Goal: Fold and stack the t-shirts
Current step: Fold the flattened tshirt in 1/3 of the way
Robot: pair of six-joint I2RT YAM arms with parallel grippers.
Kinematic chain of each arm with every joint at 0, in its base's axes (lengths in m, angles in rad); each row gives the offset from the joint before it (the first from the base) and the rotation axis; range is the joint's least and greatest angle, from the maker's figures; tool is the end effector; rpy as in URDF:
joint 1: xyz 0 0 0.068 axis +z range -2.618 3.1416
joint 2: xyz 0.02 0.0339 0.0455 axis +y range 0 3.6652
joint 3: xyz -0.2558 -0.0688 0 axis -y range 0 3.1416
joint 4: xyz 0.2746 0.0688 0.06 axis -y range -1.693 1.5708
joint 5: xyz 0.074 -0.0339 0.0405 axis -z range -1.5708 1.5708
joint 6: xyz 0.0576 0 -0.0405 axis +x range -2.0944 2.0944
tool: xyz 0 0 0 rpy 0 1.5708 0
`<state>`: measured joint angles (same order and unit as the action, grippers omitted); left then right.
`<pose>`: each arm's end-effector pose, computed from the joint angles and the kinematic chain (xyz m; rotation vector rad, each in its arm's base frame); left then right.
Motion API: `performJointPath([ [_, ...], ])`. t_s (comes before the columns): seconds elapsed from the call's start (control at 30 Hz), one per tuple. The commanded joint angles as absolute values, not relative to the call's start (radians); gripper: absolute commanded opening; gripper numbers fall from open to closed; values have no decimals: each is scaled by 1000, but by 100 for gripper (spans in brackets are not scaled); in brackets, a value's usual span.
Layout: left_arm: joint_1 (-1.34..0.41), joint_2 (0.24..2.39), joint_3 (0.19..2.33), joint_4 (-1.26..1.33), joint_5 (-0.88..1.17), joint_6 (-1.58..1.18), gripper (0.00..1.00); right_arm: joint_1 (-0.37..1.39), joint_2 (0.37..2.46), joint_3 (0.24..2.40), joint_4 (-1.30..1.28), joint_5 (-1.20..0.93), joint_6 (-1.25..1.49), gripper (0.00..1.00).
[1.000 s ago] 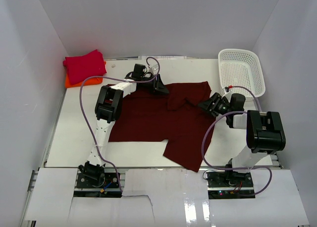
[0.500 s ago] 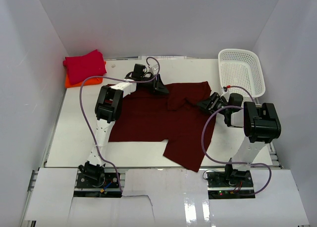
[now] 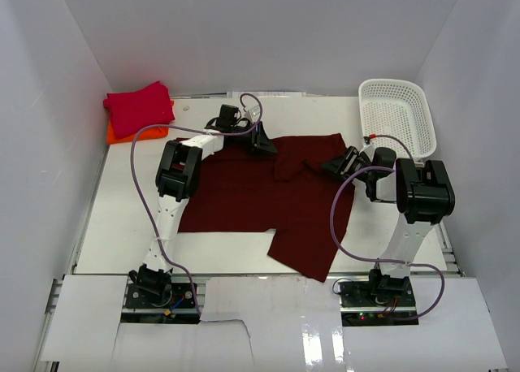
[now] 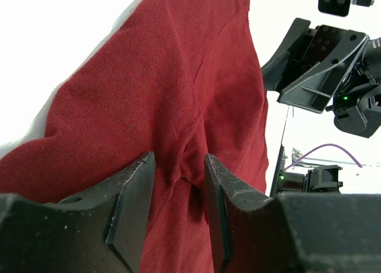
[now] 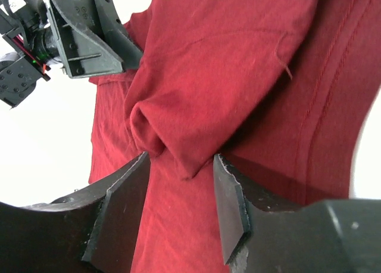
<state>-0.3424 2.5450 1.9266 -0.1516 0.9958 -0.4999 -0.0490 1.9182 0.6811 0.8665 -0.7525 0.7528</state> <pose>0.5167 -0.2355 0.0736 0.3537 2.3824 -1.5705 0.3634 0.0216 0.0722 0.2759 2.0033 1.1844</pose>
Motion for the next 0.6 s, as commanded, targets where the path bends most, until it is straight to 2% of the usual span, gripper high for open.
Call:
performJointPath([
  [0.0,-345,2551,1904,-215,966,-463,50,-37,1951,724,897,-759,767,51],
  [0.13,-345,2551,1904,-213,966,-463,50,-23,1976,744,905,-758,778,48],
  [0.17,-345,2553,1905,-213,966,-463,50,-20,1983,749,908,-761,781,42],
  [0.33,-345,2554,1905,-215,966,-463,50,-5,1973,747,900,-756,785,27],
  [0.37,-345,2553,1907,-216,968,-463,50,-5,1961,742,887,-753,784,19],
  [0.4,-345,2553,1905,-215,968,-463,50,-3,1956,738,884,-753,782,14],
  [0.47,-345,2551,1905,-216,969,-465,50,-3,1924,715,877,-750,781,10],
  [0.57,-345,2551,1908,-215,971,-466,50,-3,1881,706,804,-744,755,10],
])
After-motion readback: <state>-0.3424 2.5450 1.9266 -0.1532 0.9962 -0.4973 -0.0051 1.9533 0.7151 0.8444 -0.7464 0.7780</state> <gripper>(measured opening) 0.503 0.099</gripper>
